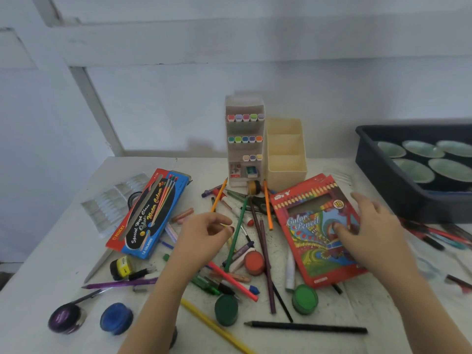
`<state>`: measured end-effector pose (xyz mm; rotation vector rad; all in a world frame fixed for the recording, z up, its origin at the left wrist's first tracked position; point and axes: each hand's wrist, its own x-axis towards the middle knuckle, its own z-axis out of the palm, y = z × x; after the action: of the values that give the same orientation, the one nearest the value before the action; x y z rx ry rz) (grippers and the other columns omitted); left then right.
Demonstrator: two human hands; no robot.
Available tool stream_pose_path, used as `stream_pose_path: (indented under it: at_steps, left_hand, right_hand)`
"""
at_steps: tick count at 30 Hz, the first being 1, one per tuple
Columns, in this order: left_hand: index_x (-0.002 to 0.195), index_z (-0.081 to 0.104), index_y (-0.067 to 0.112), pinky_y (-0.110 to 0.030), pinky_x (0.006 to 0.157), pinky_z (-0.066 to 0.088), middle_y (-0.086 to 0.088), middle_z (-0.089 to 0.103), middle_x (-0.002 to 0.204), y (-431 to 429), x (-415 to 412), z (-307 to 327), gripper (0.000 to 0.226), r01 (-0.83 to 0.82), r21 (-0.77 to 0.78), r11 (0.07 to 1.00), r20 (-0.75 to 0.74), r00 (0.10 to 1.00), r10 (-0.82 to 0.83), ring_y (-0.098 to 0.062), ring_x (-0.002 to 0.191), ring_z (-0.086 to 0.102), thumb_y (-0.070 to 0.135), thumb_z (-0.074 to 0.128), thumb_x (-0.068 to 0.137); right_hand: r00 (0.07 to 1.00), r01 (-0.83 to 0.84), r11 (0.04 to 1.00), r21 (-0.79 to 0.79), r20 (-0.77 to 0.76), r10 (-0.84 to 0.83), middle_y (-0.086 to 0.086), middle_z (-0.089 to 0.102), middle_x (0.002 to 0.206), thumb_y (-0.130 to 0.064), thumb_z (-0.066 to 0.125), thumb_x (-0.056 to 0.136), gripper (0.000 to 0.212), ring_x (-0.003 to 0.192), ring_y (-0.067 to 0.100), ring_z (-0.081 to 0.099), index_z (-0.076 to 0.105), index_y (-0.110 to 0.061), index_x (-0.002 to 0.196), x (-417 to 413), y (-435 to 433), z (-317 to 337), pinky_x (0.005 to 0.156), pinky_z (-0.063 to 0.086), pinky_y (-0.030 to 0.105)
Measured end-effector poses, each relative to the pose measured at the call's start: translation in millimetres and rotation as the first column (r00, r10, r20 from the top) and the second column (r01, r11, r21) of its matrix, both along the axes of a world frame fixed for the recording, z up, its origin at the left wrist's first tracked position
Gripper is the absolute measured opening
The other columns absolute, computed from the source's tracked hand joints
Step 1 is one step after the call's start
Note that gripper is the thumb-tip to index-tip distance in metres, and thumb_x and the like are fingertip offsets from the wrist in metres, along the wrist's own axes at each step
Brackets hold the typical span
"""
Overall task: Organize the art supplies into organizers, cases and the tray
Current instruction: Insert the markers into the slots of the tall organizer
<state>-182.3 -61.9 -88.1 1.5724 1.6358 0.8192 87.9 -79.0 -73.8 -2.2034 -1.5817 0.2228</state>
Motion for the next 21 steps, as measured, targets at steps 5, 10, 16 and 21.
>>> stream_pose_path:
  at_steps: [5, 10, 16, 21]
  left_hand:
    - [0.09, 0.066, 0.032, -0.005, 0.059, 0.04, 0.009, 0.068, 0.084, -12, 27, 1, 0.013, -0.008, 0.029, 1.0, -0.014, 1.0, 0.008, -0.001, 0.079, 0.062, 0.02, 0.064, 0.086]
    - [0.097, 0.066, 0.026, -0.008, 0.06, 0.043, 0.012, 0.065, 0.082, -19, 65, 8, 0.014, 0.018, 0.065, 0.998, -0.016, 1.0, -0.017, -0.004, 0.076, 0.06, 0.018, 0.064, 0.086]
    - [0.136, 0.039, 0.019, -0.017, 0.066, 0.049, 0.007, 0.062, 0.109, -21, 108, 23, 0.057, 0.111, -0.172, 0.979, 0.17, 0.982, -0.082, -0.005, 0.088, 0.062, 0.036, 0.063, 0.087]
    - [0.109, 0.059, 0.011, -0.022, 0.054, 0.055, -0.006, 0.071, 0.09, -19, 103, 42, 0.019, -0.072, -0.233, 0.97, 0.514, 0.838, 0.186, -0.011, 0.065, 0.069, 0.003, 0.055, 0.092]
  right_hand:
    - [0.979, 0.029, 0.999, 0.025, -0.201, -0.023, 0.003, 0.061, 0.107, -0.027, 0.075, 0.078, 0.069, 0.093, 0.017, 0.058, 0.042, -0.016, 0.137, 9, -4, -2, 0.077, 0.049, 0.034]
    - [0.838, 0.003, 0.993, 0.119, -0.542, 0.062, -0.005, 0.065, 0.081, -0.012, 0.064, 0.087, 0.012, 0.072, 0.01, 0.063, 0.065, -0.011, 0.099, 28, -5, 6, 0.061, 0.05, 0.023]
    - [0.349, 0.029, 0.998, 0.061, -0.936, 0.047, 0.004, 0.073, 0.078, -0.017, 0.059, 0.091, 0.006, 0.065, 0.019, 0.071, 0.06, -0.013, 0.095, 43, -19, 23, 0.051, 0.055, 0.028]
    - [0.417, -0.056, 0.987, 0.152, -0.895, 0.161, 0.006, 0.07, 0.093, -0.017, 0.049, 0.096, 0.015, 0.074, 0.015, 0.069, 0.059, -0.014, 0.106, 61, -14, 36, 0.057, 0.055, 0.021]
